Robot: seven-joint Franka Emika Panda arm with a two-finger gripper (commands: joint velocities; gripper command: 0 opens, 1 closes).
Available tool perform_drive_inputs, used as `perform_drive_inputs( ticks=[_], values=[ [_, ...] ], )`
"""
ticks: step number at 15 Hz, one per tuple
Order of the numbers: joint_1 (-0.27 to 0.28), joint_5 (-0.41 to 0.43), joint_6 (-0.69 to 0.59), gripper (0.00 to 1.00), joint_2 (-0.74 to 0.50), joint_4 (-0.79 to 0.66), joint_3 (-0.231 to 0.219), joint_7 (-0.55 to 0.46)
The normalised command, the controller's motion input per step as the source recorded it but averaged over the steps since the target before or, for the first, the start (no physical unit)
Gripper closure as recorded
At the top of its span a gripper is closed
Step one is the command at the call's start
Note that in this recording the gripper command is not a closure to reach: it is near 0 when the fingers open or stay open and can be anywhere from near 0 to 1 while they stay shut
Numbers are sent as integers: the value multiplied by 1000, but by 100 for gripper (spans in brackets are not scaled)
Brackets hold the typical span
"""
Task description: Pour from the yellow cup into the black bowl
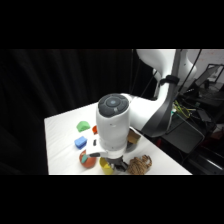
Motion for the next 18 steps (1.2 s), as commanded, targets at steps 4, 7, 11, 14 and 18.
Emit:
perform_drive_inputs(
  ticks=[4,7,11,14,18],
  values=[
    [106,-104,-133,0,106,218,-88,115],
    [68,-100,-182,0,19,151,-66,72],
    [40,-69,-228,0,-48,120,-36,48],
    [-26,41,-321,0,-91,130,40,-36],
    [-73,104,-356,0,-208,76,88,-111]
  ],
)
